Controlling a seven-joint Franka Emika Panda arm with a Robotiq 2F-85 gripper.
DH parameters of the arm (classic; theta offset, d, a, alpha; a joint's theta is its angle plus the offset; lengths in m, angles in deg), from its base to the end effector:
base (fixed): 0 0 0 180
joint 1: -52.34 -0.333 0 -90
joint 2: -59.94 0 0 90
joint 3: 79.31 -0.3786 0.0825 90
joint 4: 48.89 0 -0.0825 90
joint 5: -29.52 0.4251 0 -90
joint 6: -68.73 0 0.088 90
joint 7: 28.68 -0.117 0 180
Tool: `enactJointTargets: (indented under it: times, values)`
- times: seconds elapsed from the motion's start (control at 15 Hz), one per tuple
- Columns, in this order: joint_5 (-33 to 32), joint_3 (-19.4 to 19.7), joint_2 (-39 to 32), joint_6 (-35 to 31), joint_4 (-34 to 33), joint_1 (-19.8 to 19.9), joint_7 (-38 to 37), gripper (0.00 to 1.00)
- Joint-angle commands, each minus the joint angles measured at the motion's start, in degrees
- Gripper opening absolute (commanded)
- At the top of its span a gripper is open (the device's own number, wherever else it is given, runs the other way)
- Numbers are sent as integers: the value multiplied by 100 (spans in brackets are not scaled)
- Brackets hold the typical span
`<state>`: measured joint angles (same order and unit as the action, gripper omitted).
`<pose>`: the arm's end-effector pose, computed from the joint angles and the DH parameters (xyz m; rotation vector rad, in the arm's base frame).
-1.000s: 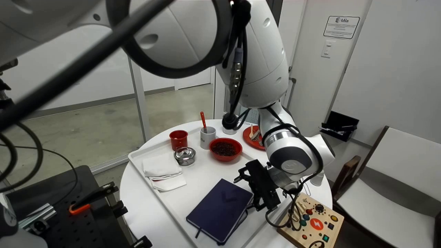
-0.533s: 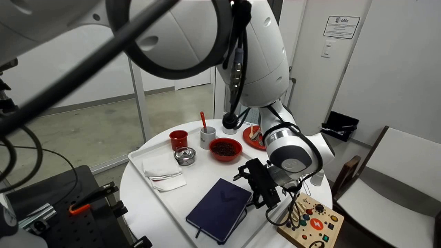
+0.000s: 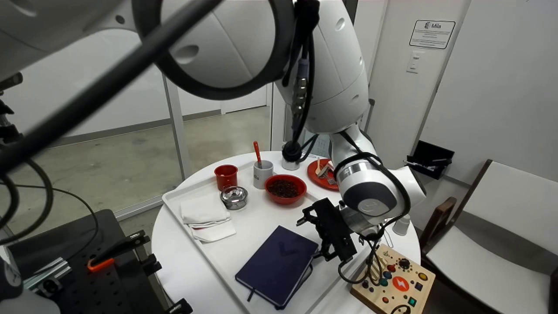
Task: Open the notebook on the tray
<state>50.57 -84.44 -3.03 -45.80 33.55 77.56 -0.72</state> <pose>0.6689 -0.2252 -0.0102 -2.5419 0.1746 0.4394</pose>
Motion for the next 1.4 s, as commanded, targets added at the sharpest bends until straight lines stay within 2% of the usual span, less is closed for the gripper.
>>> enactJointTargets:
  times: [0.0,0.47,1.33]
  values:
    - [-44,10,-145,115,-228,-7,7,100]
    - [-145,84,-334,53,-399,-133,-101,100]
    - [-202,141,-527,60,-641,-131,-202,100]
